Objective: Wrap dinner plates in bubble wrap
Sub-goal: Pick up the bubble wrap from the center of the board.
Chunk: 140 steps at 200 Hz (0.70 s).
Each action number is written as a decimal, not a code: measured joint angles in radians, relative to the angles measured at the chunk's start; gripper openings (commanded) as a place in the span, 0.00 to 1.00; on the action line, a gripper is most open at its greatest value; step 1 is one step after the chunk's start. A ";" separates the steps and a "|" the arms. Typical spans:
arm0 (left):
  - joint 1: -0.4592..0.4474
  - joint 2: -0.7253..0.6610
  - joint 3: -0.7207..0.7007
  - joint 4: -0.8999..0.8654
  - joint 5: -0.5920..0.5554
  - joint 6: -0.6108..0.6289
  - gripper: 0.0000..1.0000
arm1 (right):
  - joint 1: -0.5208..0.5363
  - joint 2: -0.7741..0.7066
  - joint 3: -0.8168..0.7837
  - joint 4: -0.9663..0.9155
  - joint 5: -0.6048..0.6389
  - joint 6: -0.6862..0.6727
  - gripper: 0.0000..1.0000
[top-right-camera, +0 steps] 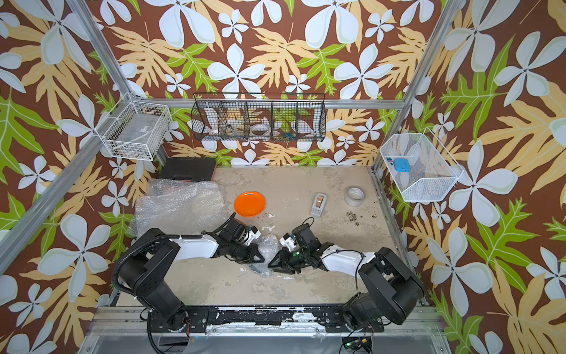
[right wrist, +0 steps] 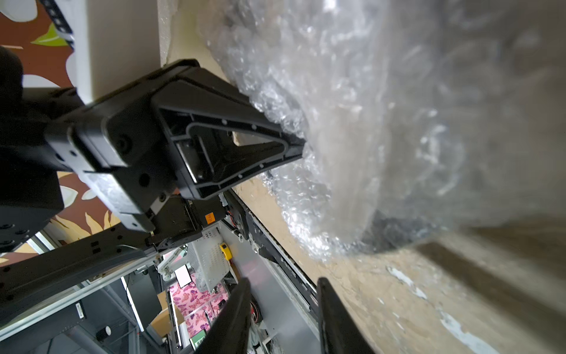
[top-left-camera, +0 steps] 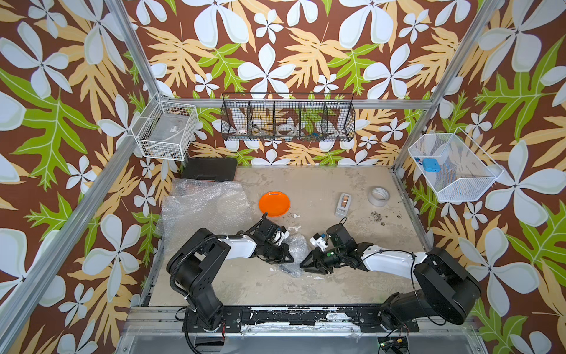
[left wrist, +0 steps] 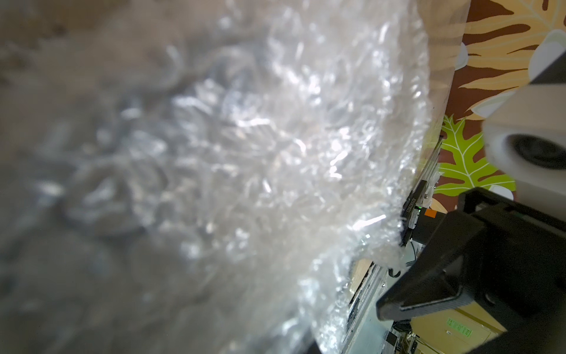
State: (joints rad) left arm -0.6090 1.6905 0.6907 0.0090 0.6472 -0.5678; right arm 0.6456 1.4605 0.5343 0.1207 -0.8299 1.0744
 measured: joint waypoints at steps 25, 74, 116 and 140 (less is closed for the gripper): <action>0.000 -0.008 -0.016 0.015 0.001 -0.003 0.00 | 0.000 0.045 -0.040 0.061 0.014 0.072 0.37; 0.000 -0.008 -0.017 0.021 0.001 -0.010 0.00 | 0.000 0.109 -0.014 0.103 0.027 0.108 0.31; 0.000 -0.008 -0.016 0.019 0.001 -0.014 0.00 | -0.006 0.200 0.018 0.124 0.019 0.113 0.28; 0.000 -0.010 -0.017 0.019 -0.002 -0.014 0.00 | -0.013 0.207 0.024 0.111 0.020 0.086 0.18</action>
State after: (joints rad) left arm -0.6090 1.6802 0.6739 0.0284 0.6449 -0.5819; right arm 0.6331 1.6676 0.5579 0.2314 -0.8101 1.1606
